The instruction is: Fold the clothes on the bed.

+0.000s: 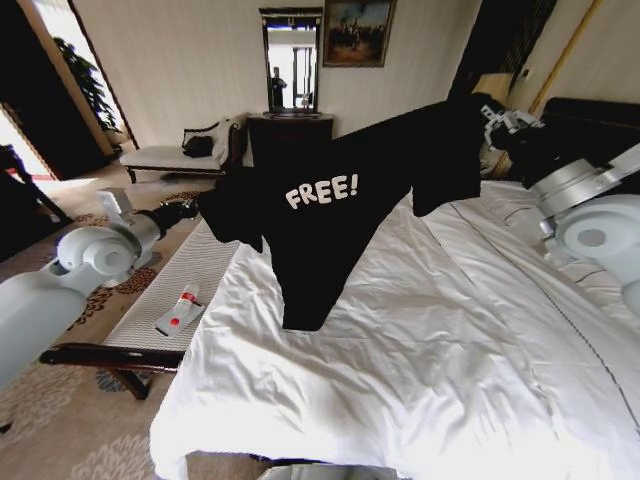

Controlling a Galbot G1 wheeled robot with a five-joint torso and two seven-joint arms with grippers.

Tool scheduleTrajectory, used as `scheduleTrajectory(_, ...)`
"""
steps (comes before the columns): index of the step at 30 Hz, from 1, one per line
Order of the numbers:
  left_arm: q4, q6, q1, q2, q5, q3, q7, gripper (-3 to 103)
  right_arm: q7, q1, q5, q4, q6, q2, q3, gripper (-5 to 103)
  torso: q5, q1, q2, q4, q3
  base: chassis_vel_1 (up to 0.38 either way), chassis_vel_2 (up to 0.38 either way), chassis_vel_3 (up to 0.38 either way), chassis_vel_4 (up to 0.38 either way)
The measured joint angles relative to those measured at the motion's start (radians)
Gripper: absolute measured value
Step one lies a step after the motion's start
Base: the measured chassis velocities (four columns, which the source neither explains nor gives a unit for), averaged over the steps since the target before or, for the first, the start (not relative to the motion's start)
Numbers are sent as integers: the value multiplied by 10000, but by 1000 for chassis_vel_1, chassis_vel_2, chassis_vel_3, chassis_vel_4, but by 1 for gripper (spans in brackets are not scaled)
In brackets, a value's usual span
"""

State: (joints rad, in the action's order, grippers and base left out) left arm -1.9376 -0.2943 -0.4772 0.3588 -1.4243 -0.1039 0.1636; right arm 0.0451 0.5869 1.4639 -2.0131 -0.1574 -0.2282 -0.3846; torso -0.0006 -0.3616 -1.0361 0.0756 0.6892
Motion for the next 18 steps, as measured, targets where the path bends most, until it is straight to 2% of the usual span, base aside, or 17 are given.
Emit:
scheduleTrajectory(4,-577,-6,-47,-78,-385,-205,59,0,67,93,101,-679,-47,108,-231,0,-1,0,1,-3,0,0,0,0,0)
scheduleTrajectory(7,-1391,56,190,-173,-1036,-409,94,0,205,122,200,-1461,-132,316,-392,0,-1,0,-2,2,0,0,0,0,0)
scheduleTrajectory(10,-1663,105,275,-216,-1231,-533,94,0,202,99,241,-1722,-145,386,-454,0,3,1,-2,2,-1,0,0,0,0)
scheduleTrajectory(14,-2041,136,184,-340,-1622,-1128,94,0,186,25,398,-2143,-226,574,-638,0,2,0,-1,1,1,0,0,0,0)
scheduleTrajectory(17,-2306,173,98,-557,-2346,-2176,95,0,140,-261,912,-2610,-410,900,-882,0,0,0,-1,-1,2,0,0,0,0)
scheduleTrajectory(18,-2306,173,98,-557,-2346,-2176,95,0,140,-261,912,-2610,-410,900,-882,0,0,0,-1,-1,2,0,0,0,0)
